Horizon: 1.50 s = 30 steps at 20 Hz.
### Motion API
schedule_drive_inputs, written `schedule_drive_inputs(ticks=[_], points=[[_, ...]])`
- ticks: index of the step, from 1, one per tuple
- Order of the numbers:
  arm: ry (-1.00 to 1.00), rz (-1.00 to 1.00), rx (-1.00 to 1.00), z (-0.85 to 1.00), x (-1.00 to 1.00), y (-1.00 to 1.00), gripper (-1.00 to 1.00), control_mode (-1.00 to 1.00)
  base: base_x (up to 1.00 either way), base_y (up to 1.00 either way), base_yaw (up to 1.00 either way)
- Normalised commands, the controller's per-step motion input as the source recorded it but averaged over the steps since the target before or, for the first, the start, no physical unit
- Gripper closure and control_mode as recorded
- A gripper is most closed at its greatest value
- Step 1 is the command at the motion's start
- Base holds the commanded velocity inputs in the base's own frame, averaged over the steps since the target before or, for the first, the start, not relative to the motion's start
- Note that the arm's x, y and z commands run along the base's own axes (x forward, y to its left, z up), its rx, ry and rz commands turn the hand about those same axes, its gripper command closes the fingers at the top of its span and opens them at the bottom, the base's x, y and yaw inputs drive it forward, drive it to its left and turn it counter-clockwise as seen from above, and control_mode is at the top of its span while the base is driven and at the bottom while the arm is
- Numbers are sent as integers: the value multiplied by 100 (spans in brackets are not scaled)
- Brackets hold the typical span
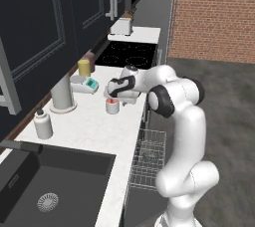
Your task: Pick up the cup and bowl from the counter, place them in the dishwasher, and close the dishwasher door.
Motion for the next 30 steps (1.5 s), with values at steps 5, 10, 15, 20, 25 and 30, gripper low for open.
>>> schedule_drive_inputs(ticks=[5, 10, 15, 20, 25, 30], points=[[5, 0, -2, -34, 0, 0, 100, -100, 0, 0, 0], [6, 0, -2, -37, 0, 0, 100, -100, 0, 0, 0], [1, 0, 0, -5, -6, 0, 100, -100, 0, 0, 0], [0, -7, 0, 6, -53, -20, 100, -100, 0, 0, 0], [-1, -20, 1, 12, -92, -65, 100, -100, 0, 0, 0], [-6, -24, 3, 17, -100, -90, 100, -100, 0, 0, 0]])
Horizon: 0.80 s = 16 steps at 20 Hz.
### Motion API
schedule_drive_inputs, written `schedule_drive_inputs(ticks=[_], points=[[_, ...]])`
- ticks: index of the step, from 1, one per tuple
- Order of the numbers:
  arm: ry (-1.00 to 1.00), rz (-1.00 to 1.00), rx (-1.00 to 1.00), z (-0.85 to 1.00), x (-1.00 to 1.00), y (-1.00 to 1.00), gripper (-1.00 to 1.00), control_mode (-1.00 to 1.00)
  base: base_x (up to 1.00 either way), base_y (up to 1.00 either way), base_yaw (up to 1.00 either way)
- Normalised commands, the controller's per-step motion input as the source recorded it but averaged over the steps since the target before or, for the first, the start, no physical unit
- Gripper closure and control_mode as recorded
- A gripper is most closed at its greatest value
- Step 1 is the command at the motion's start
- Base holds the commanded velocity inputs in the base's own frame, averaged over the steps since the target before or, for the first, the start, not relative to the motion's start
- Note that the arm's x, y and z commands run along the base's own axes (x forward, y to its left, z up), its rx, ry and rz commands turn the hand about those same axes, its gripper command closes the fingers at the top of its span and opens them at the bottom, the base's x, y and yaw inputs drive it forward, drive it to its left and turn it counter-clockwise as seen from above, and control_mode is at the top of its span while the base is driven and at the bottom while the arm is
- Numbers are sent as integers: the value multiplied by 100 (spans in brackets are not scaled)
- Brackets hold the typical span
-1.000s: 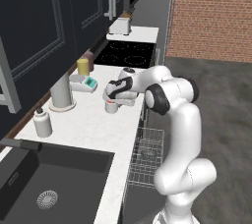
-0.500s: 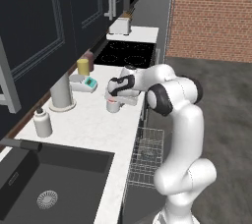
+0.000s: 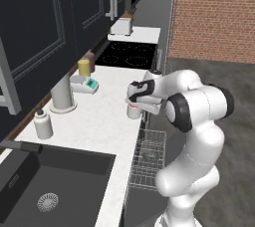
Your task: Pick up the cup and bowl from the counter, place them in the dishwasher, and close the dishwasher door.
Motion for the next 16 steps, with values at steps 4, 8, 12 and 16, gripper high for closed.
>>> schedule_drive_inputs(ticks=[4, 8, 12, 16], points=[[-10, -21, 7, 45, -93, -96, 100, -100, 0, 0, 0], [-2, -13, 7, 18, -57, -99, 100, -100, 0, 0, 0], [2, -3, 4, 0, -19, -95, 100, -100, 0, 0, 0], [18, 3, 10, -2, 6, -84, 100, -100, 0, 0, 0]])
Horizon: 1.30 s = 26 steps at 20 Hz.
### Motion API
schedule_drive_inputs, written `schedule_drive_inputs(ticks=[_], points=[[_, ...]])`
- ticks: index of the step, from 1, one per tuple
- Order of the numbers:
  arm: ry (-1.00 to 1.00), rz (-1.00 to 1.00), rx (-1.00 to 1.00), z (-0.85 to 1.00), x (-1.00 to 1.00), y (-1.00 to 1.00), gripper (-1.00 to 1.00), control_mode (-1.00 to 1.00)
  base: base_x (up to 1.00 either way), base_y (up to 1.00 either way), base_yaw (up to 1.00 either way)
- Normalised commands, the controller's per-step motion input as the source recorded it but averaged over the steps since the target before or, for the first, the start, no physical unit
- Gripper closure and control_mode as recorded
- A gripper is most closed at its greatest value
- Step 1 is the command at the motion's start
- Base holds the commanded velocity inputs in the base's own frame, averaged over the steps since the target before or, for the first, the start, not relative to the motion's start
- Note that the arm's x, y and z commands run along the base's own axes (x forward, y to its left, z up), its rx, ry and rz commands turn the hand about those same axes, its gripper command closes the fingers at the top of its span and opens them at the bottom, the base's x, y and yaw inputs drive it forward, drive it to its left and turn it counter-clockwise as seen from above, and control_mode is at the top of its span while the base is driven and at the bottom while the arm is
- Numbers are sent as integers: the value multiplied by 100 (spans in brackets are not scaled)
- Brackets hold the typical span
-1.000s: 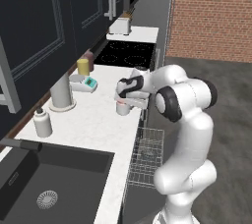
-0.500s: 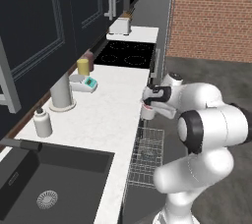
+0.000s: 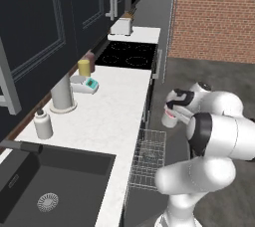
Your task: Pick up the cup and bowl from the counter, place them in the dishwasher, and close the dishwasher door.
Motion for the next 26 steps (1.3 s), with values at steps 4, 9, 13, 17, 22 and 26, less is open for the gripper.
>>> schedule_drive_inputs(ticks=[4, 9, 13, 17, 22, 26], points=[[11, 11, 10, -26, 13, -76, 100, -100, 0, 0, 0], [1, 14, 2, -53, 15, -34, 100, -100, 0, 0, 0], [0, 9, 0, -69, 27, -10, 100, -100, 0, 0, 0], [0, 7, 0, -61, 35, 0, 100, -100, 0, 0, 0], [-3, 6, 0, -47, 41, 0, 100, -100, 0, 0, 0], [-1, 8, 0, -28, 54, 0, 100, -100, 0, 0, 0]])
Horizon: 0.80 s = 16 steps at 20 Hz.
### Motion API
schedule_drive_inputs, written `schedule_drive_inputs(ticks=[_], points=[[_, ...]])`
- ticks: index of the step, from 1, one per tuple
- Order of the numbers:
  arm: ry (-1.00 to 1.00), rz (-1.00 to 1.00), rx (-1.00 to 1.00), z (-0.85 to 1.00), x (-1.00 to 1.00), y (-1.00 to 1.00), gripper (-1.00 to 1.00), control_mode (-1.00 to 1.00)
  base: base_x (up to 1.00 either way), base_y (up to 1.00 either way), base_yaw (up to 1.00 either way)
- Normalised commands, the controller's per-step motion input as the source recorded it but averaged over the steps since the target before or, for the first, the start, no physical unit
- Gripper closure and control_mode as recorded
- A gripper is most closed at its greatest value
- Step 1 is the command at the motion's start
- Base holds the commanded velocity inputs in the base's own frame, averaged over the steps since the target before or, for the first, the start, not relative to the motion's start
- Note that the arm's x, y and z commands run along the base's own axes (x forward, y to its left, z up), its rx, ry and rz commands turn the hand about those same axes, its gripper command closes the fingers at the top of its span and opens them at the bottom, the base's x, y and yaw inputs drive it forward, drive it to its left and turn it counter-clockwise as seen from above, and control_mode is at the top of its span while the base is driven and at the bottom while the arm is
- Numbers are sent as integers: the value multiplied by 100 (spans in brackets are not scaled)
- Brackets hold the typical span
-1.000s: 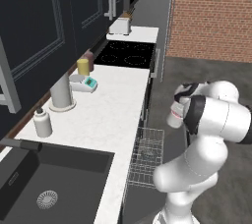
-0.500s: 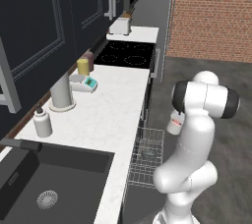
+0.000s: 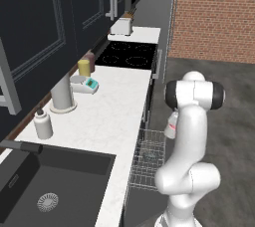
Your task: Pick up the cup and bowl from the counter, place them in the dishwasher, and close the dishwasher door.
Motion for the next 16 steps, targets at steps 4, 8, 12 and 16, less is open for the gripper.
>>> schedule_drive_inputs(ticks=[4, 8, 12, 16], points=[[0, 11, 1, -34, 56, 0, 100, -100, 0, 0, 0], [0, 10, 1, -47, 57, 0, 100, -100, 0, 0, 0], [-2, 8, 0, -52, 56, 0, 100, -100, 0, 0, 0], [-18, 10, 2, -71, 36, 0, 100, -100, 0, 0, 0]])
